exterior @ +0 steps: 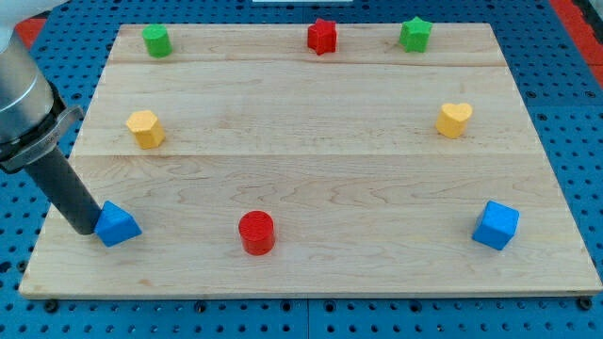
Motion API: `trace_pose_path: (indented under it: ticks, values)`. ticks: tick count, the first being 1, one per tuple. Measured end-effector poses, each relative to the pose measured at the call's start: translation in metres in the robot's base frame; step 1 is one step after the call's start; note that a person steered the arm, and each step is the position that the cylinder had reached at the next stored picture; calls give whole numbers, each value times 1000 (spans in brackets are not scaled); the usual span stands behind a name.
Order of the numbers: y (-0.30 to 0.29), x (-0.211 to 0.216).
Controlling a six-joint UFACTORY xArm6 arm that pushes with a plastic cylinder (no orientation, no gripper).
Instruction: Push blue triangle towards yellow hexagon
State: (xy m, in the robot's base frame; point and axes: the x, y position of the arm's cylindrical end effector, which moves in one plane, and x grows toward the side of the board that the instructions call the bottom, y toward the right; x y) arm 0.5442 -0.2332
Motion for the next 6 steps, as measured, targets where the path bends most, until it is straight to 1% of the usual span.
trace_pose_path:
  ticks: [1,2,3,4,5,6]
  values:
    - [0,2]
    - [-8,26]
    - [6,39]
    - [48,11]
    - [73,-25]
    - [67,-22]
